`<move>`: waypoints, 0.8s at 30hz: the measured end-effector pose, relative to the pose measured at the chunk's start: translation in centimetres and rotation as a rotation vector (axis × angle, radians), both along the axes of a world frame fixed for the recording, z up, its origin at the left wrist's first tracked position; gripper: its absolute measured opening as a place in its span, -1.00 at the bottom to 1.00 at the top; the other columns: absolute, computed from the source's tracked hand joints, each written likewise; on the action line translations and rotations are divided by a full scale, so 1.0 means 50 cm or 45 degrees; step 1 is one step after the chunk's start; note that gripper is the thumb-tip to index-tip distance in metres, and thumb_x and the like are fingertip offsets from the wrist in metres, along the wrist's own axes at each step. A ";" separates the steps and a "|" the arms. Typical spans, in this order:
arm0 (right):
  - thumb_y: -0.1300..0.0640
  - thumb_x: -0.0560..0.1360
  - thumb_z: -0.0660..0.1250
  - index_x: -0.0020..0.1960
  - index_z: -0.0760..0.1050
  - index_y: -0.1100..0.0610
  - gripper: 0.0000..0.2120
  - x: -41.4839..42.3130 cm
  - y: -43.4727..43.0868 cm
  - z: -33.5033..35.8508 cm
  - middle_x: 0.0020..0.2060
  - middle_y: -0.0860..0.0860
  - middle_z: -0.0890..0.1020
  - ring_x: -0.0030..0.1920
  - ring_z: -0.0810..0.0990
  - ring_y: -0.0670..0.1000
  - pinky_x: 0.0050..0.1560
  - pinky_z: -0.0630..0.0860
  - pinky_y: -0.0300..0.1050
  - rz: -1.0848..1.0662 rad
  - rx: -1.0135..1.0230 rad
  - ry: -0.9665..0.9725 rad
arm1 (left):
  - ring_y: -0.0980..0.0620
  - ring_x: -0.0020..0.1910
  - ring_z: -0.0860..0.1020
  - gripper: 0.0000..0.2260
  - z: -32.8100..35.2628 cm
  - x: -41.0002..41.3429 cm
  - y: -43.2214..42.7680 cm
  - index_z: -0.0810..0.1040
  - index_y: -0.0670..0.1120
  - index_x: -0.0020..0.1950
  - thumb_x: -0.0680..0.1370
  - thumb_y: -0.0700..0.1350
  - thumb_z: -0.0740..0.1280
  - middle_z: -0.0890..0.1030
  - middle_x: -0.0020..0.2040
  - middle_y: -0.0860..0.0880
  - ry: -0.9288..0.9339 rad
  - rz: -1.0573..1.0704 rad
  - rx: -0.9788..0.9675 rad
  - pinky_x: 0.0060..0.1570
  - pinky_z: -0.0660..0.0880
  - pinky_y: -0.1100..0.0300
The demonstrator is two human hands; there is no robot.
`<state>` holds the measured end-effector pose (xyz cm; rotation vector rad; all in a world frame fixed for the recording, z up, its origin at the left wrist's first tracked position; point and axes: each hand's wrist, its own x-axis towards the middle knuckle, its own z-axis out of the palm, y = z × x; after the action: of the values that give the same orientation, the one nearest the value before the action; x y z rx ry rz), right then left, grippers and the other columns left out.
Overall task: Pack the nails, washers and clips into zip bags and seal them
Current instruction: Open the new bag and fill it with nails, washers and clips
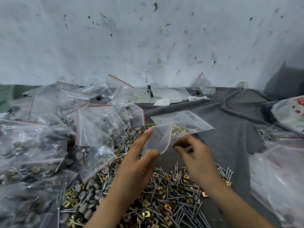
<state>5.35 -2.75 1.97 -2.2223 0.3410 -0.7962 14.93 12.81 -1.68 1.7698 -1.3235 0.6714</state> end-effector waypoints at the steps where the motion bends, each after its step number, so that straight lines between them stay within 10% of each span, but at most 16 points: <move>1: 0.27 0.45 0.40 -0.13 0.52 -0.01 -0.82 -0.010 0.005 0.012 -0.17 -0.14 0.59 -0.04 0.51 -0.16 -0.06 0.33 -0.47 -0.032 -0.046 -0.116 | -0.08 0.43 0.36 -0.89 0.001 -0.001 0.001 0.48 -0.03 0.07 0.58 -0.06 0.22 0.32 0.47 -0.15 0.007 0.005 0.003 0.24 0.48 0.04; 6: 0.11 0.44 0.35 -0.10 0.55 0.06 -0.94 -0.019 0.045 0.061 -0.16 -0.28 0.50 -0.03 0.48 -0.17 0.01 0.35 -0.48 0.007 -0.347 -0.510 | -0.07 0.45 0.31 -0.88 0.002 -0.001 -0.001 0.50 -0.04 0.06 0.57 -0.08 0.25 0.31 0.47 -0.17 -0.009 0.001 0.023 0.34 0.34 0.17; 10: 0.14 0.43 0.44 -0.06 0.63 0.13 -0.89 0.005 0.038 0.057 -0.08 -0.09 0.62 0.10 0.46 0.04 0.12 0.45 -0.03 -0.016 -0.582 -0.433 | -0.08 0.47 0.29 -0.84 0.000 -0.003 -0.003 0.59 -0.14 0.01 0.56 -0.11 0.26 0.32 0.46 -0.20 -0.044 0.005 0.051 0.35 0.35 0.12; 16: 0.15 0.49 0.36 0.01 0.58 0.04 -0.88 -0.001 0.011 0.020 -0.01 -0.07 0.54 0.12 0.46 -0.06 0.17 0.36 -0.25 -0.161 -0.291 -0.526 | -0.15 0.41 0.37 -0.88 0.003 -0.002 -0.001 0.50 -0.04 0.02 0.58 -0.05 0.22 0.31 0.47 -0.18 0.010 0.007 0.008 0.18 0.51 -0.05; 24: -0.02 0.48 0.34 0.13 0.56 -0.03 -0.77 0.021 -0.008 -0.023 0.07 -0.03 0.60 0.19 0.46 0.04 0.23 0.35 -0.06 0.293 -0.616 0.984 | -0.08 0.43 0.35 -0.90 0.000 0.005 0.001 0.54 -0.07 0.01 0.55 -0.11 0.25 0.32 0.48 -0.15 0.052 0.003 -0.031 0.19 0.50 -0.05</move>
<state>6.40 -3.13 0.81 -2.9007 0.2571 0.1641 15.17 12.88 -1.69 1.7568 -1.2809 0.6470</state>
